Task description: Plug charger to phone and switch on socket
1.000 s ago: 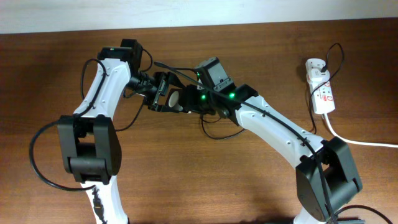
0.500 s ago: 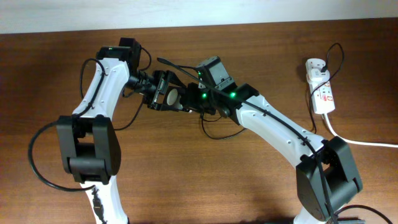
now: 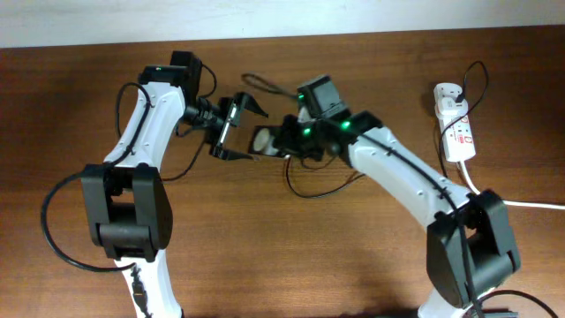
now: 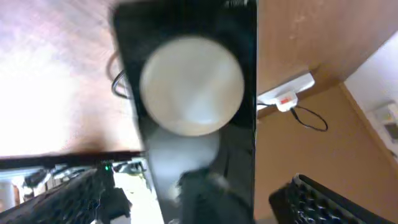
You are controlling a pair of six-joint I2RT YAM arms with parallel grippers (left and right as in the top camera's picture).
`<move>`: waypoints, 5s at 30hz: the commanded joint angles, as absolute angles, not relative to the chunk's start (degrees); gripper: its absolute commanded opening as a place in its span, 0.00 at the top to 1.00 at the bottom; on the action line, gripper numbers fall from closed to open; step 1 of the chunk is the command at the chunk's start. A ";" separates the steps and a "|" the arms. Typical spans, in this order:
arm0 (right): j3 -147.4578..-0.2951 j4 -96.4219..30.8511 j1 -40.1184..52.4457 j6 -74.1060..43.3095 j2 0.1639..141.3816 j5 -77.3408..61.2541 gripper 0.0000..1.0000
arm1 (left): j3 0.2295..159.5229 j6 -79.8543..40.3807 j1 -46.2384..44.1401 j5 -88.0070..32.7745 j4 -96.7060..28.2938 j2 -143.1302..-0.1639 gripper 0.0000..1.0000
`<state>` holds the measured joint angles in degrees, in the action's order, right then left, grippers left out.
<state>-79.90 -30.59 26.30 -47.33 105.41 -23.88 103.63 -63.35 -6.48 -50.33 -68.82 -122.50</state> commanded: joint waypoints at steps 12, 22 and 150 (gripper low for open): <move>-78.72 -46.19 11.22 -35.77 84.75 -28.29 0.96 | 104.57 -47.83 -6.50 -57.84 -50.37 -122.78 0.01; -42.65 -10.50 -1.58 -58.94 55.99 -34.02 0.96 | 104.57 -46.13 -6.61 -71.29 -30.13 -122.78 0.03; -79.83 -24.45 28.97 -39.59 121.73 -6.66 0.78 | 104.29 -58.17 12.14 -85.34 0.36 -122.80 1.00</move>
<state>-78.76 -24.77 28.67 -37.91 119.63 -7.92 103.94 -59.33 11.97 -83.66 0.21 -122.54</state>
